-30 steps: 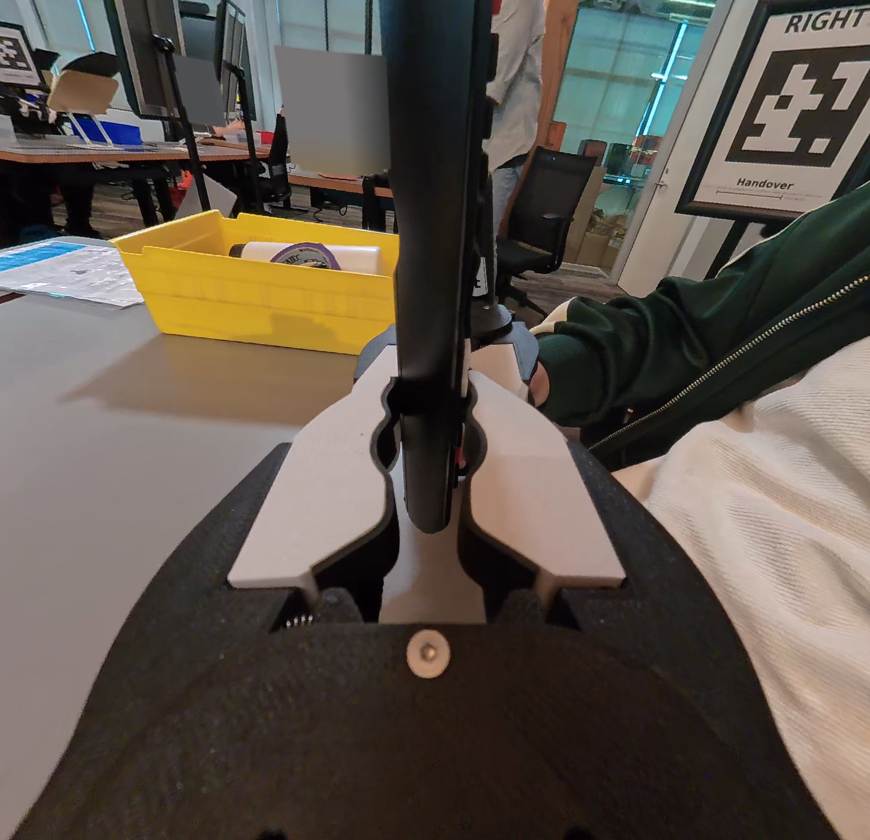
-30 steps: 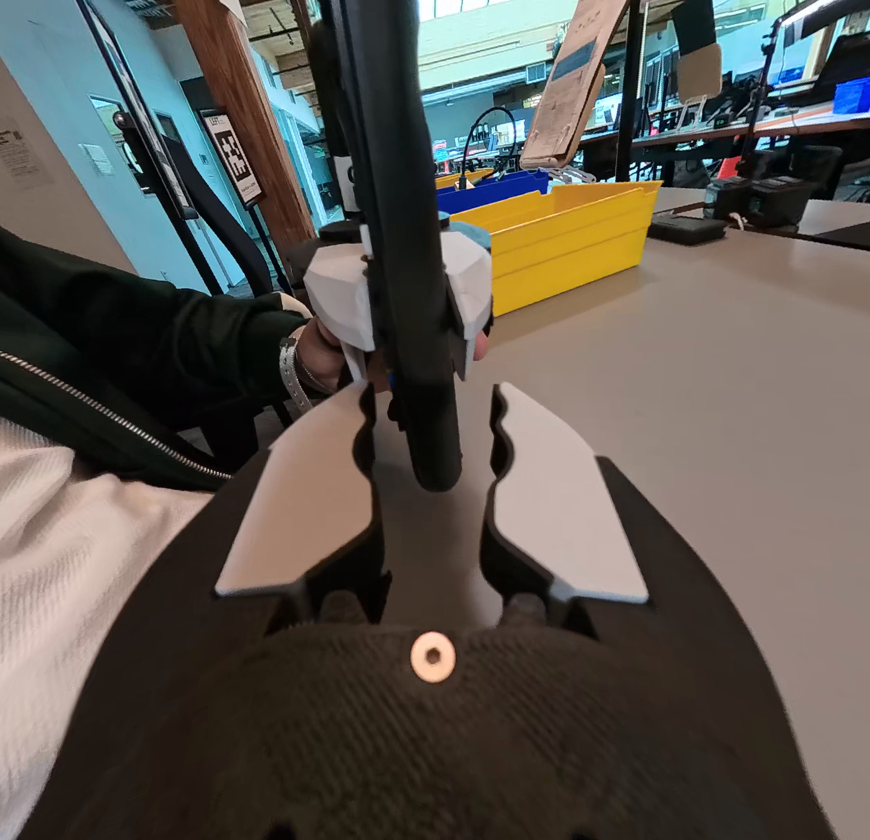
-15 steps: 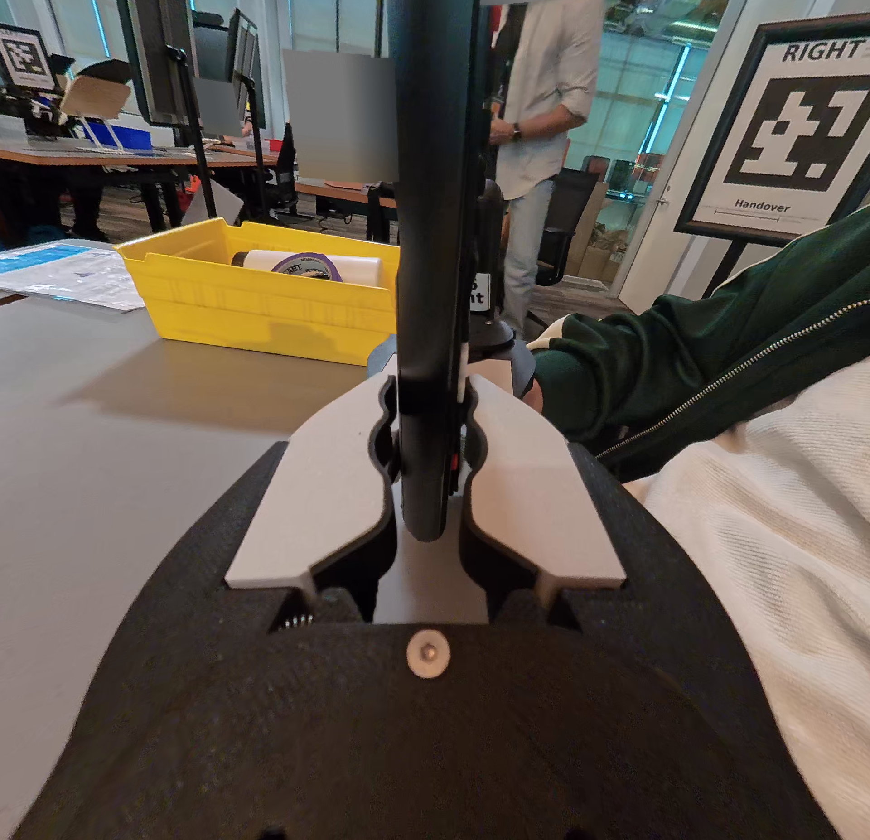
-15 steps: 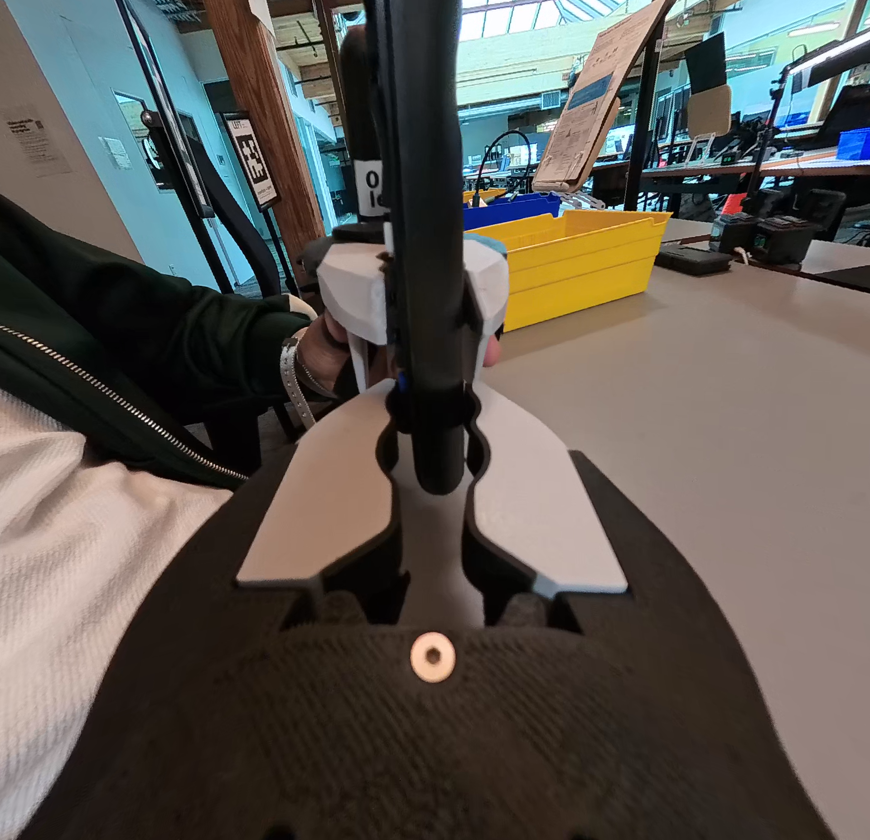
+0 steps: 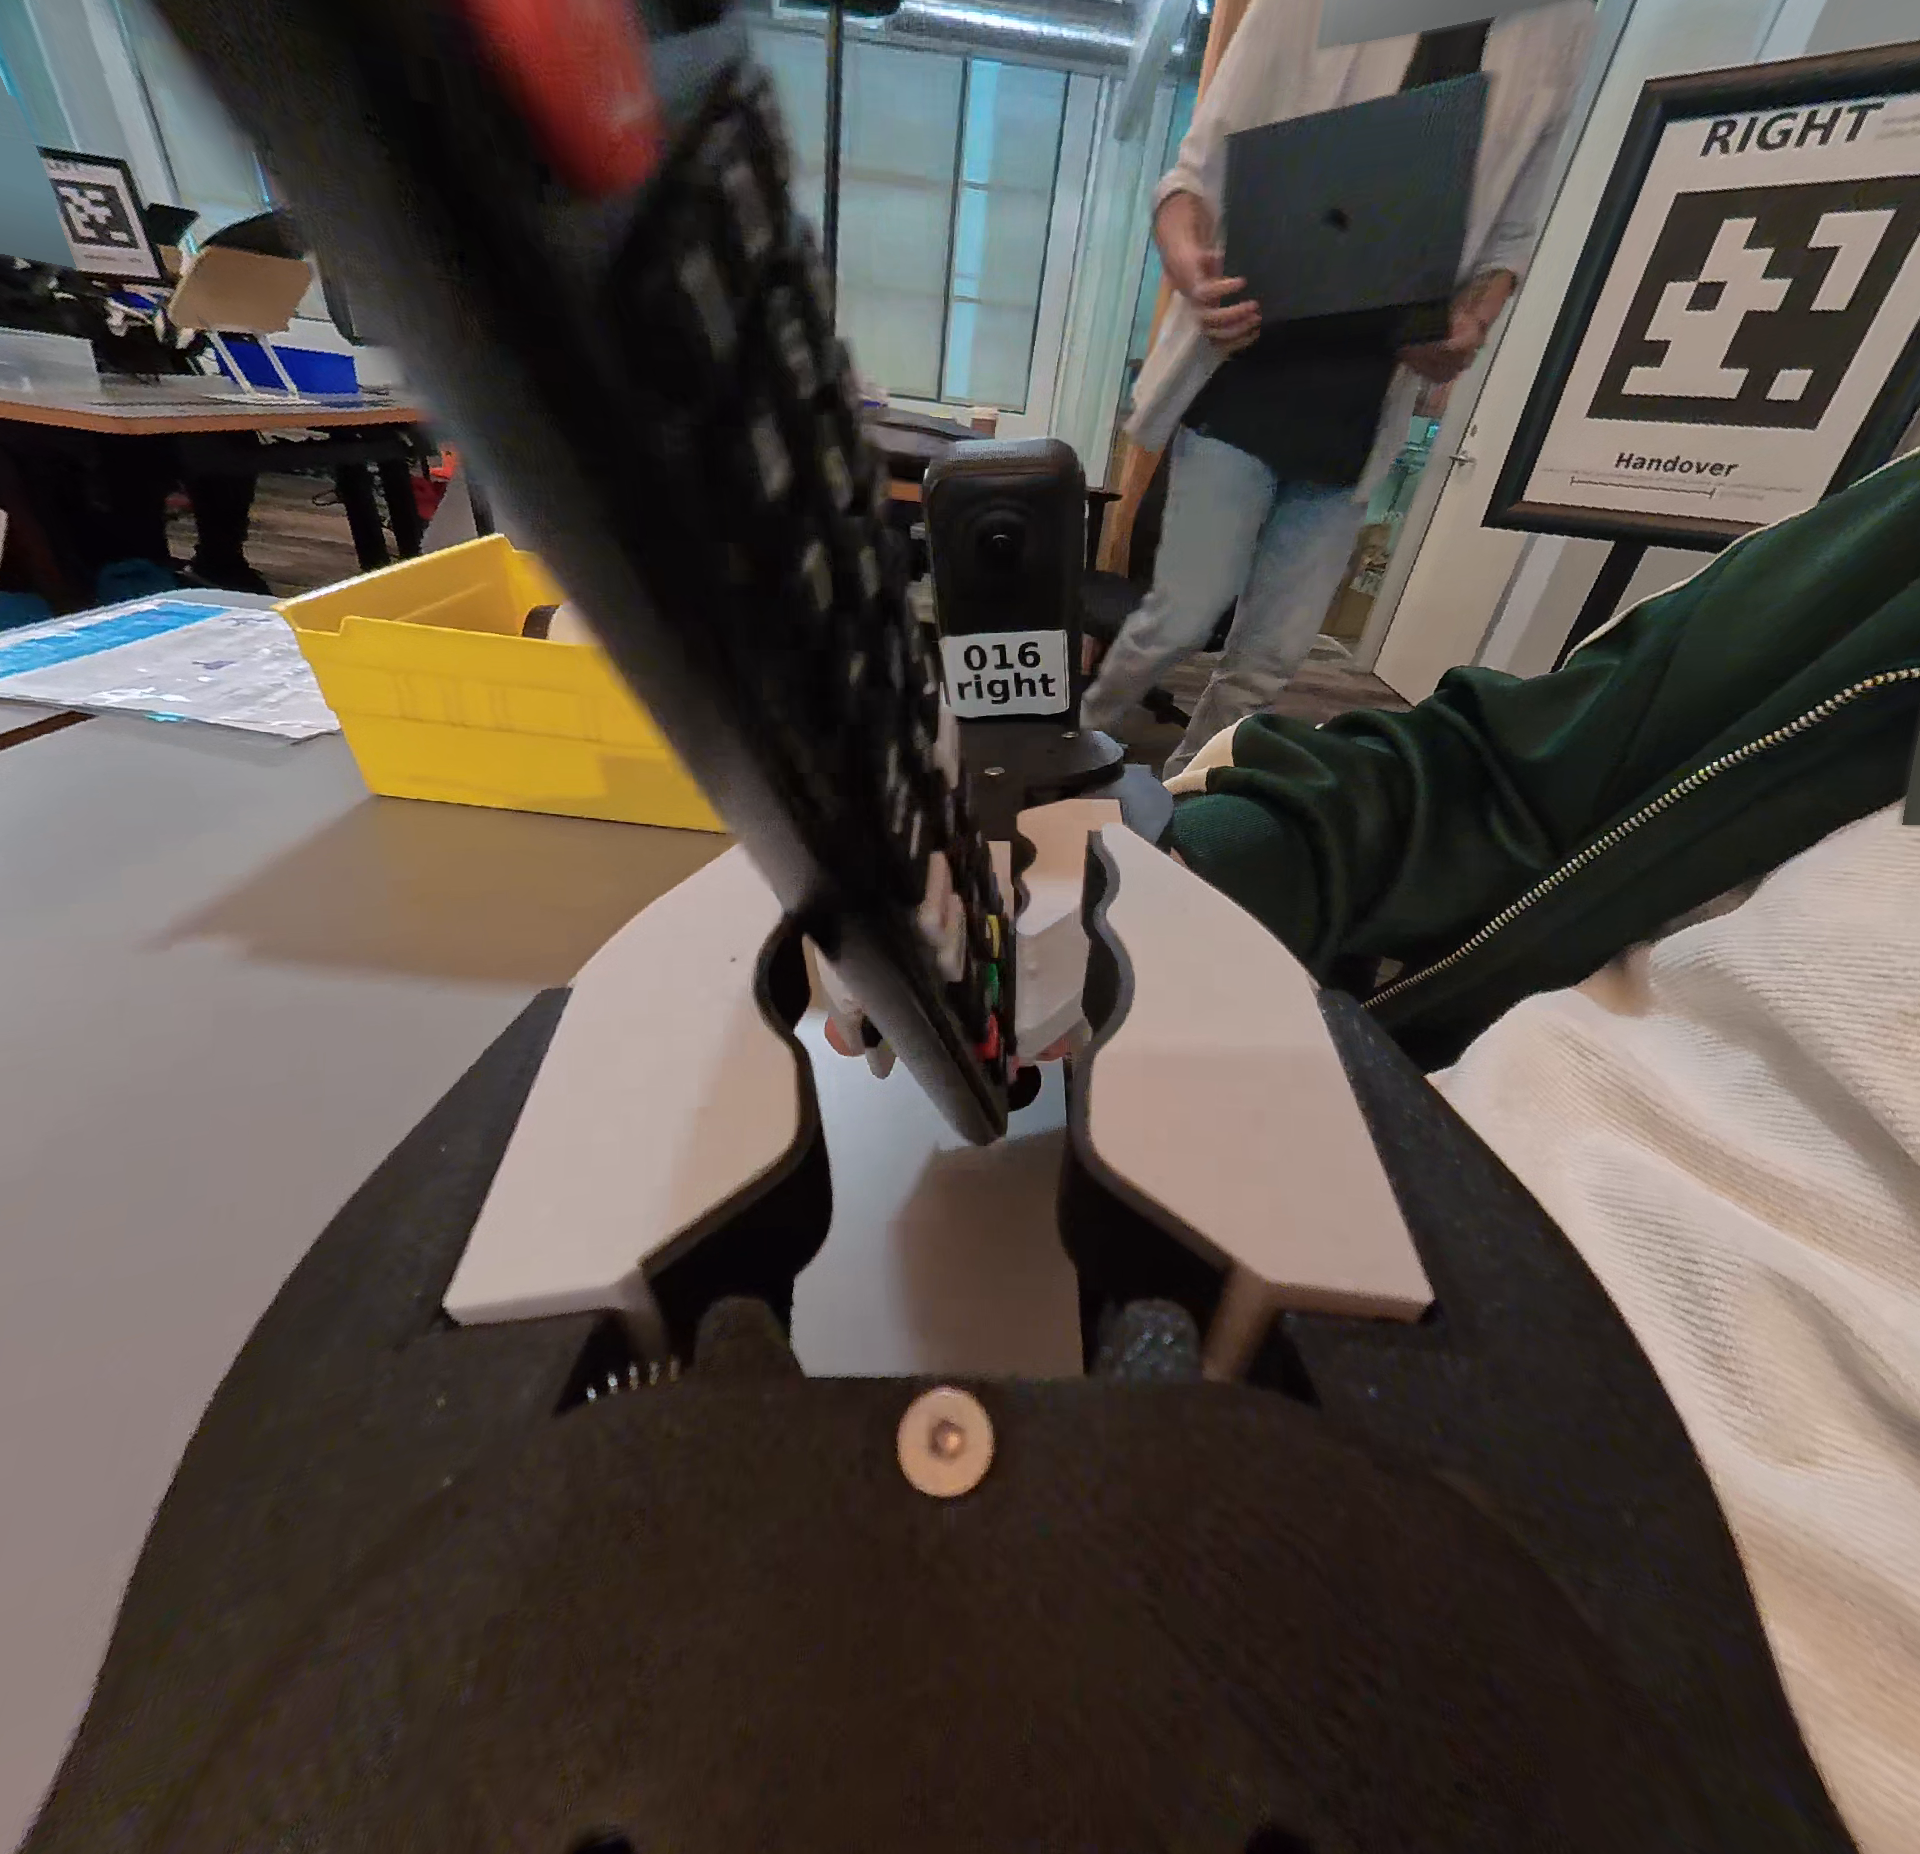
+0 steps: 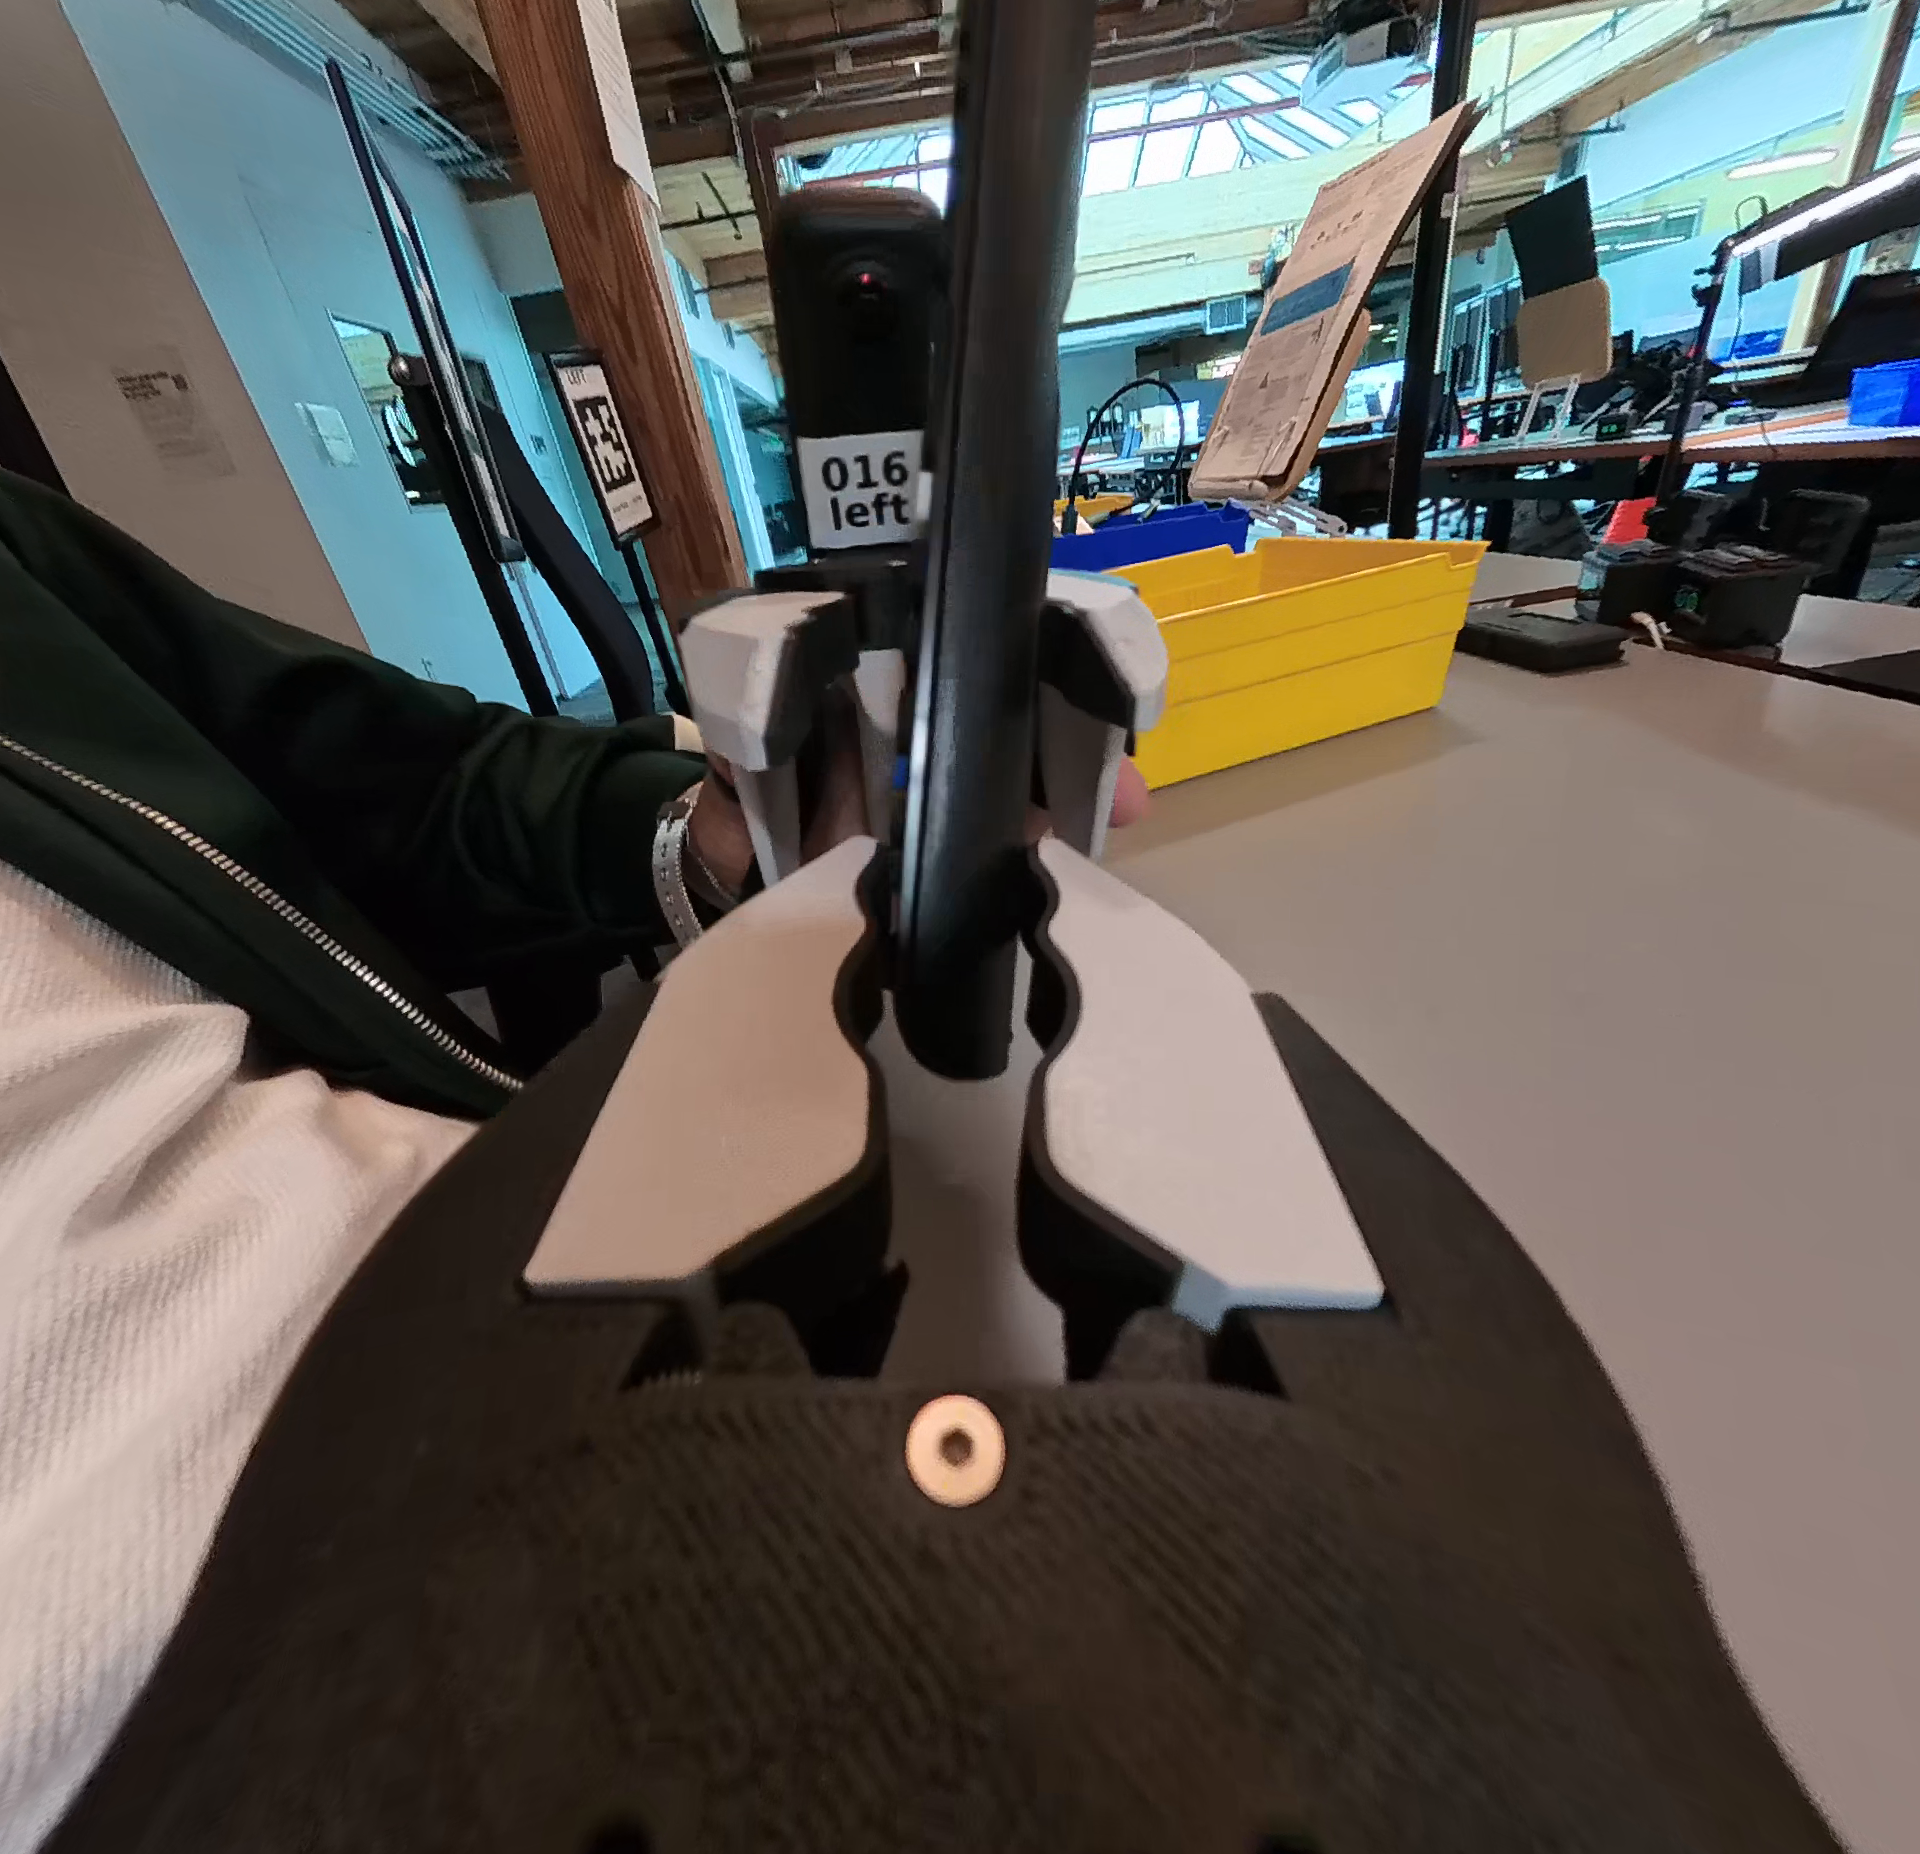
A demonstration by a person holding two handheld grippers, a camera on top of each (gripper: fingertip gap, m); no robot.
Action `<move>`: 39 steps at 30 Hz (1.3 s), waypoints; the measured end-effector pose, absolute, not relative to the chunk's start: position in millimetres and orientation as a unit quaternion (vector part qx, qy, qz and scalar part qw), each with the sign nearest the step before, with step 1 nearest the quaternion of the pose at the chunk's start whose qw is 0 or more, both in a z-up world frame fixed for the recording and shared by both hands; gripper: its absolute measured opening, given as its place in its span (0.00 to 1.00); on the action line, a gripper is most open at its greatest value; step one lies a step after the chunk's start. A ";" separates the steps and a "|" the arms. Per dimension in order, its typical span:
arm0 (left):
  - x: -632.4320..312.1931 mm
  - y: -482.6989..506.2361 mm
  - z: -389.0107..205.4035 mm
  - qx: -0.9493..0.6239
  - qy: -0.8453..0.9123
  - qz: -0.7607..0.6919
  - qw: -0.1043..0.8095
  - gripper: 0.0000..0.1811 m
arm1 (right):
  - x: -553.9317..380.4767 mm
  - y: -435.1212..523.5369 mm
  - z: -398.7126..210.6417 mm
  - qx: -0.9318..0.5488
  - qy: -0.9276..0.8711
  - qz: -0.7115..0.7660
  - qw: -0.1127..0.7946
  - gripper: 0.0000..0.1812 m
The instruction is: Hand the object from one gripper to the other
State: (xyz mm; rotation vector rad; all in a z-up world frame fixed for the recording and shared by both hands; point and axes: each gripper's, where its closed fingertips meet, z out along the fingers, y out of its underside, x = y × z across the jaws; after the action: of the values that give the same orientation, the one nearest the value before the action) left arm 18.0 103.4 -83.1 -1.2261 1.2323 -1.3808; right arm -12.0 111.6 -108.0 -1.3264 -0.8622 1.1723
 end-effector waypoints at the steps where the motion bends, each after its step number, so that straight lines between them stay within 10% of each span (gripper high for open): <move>1: 18.2 104.1 -82.8 -0.495 0.497 -0.554 0.448 0.30 | -11.0 111.6 -106.1 -0.558 -0.360 0.502 0.554 0.13; 39: 18.6 110.0 -99.8 -0.549 0.550 -0.458 0.431 0.14 | -16.6 117.3 -136.5 -0.618 -0.388 0.454 0.511 0.21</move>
State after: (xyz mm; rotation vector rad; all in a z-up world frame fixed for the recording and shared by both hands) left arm 18.6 110.0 -99.8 -1.3698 1.3726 -1.1423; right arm -16.6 117.3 -136.5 -1.4887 -0.9333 1.0936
